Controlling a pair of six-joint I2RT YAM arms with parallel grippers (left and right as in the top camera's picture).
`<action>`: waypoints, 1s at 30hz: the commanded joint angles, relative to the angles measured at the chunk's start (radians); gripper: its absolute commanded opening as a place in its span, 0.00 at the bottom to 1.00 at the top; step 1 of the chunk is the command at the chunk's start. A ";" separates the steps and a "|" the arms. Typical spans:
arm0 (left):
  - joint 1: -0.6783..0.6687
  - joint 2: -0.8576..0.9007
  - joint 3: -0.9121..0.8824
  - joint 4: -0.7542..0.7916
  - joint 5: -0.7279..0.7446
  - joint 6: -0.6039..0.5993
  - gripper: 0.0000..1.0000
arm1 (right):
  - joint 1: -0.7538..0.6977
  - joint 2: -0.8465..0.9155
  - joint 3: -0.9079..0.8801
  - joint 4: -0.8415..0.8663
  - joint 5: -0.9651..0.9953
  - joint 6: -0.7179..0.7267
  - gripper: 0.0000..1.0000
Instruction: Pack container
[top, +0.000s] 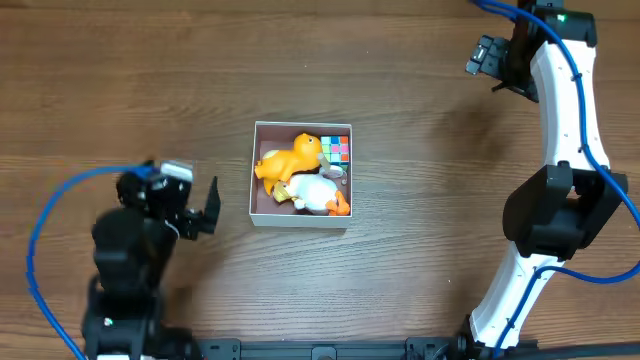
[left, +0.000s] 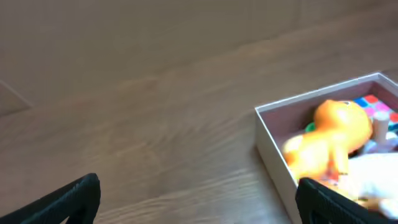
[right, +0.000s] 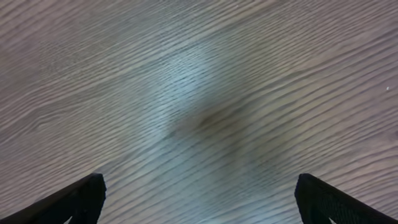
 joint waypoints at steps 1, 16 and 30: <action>0.024 -0.129 -0.131 0.072 0.012 0.018 1.00 | 0.002 -0.010 0.002 0.002 -0.001 0.002 1.00; 0.071 -0.568 -0.425 0.052 -0.014 -0.276 1.00 | 0.002 -0.010 0.002 0.002 -0.001 0.002 1.00; 0.071 -0.575 -0.431 0.066 -0.076 -0.270 1.00 | 0.002 -0.010 0.002 0.002 0.000 0.002 1.00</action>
